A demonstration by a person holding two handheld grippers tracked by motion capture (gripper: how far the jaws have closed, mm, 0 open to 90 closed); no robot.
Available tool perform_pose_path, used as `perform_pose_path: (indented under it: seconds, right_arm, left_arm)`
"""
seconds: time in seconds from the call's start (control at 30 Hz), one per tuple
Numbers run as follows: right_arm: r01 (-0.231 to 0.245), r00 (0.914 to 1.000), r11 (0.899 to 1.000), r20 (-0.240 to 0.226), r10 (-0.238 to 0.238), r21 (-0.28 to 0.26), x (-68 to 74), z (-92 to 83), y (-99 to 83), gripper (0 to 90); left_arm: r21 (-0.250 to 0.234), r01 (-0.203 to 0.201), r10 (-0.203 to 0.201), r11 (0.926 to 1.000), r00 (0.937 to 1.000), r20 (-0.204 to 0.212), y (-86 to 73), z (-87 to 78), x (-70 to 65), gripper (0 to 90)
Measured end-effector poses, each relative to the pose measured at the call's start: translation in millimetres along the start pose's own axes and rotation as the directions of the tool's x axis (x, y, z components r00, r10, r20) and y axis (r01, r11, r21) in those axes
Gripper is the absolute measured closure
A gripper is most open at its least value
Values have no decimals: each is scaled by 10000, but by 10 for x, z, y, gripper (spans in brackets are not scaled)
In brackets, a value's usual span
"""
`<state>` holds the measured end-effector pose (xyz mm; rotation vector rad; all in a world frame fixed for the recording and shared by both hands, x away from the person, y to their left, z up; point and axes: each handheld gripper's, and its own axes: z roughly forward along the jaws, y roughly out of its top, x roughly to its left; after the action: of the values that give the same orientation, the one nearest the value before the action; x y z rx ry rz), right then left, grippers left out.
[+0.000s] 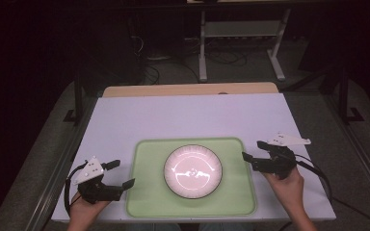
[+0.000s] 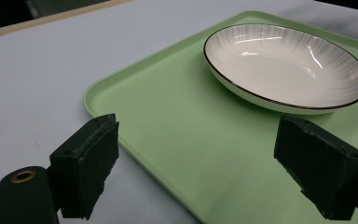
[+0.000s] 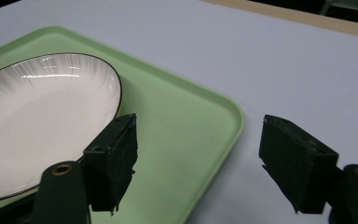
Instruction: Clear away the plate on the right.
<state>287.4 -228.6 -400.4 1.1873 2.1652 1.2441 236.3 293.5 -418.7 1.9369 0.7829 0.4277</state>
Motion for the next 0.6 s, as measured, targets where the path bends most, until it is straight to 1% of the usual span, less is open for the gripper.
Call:
perform_pose_path:
  seconds: [0.1,0.2,0.23,0.33,0.6]
  right_arm:
    - [-18,9999,9999,104,19,-166,-42,-65,-27,256]
    - [79,9997,9996,230,-73,-272,-76,-129,-51,248]
    - [62,9994,9996,339,-52,-292,-99,-166,-67,231]
    - [37,9992,9995,402,-23,-328,-122,-200,-86,221]
    - [146,9979,9991,640,-120,-408,-185,-317,-157,214]
  left_arm:
    - [0,11,-11,10000,10000,1,-1,2,-1,136]
    - [-2,28,-28,10000,10000,6,-1,2,-1,135]
    - [2,37,-37,10000,10000,10,-1,3,-2,136]
    - [1,49,-49,10000,10000,20,-1,6,-5,136]
    - [36,129,-129,9999,9999,-18,-11,7,12,135]
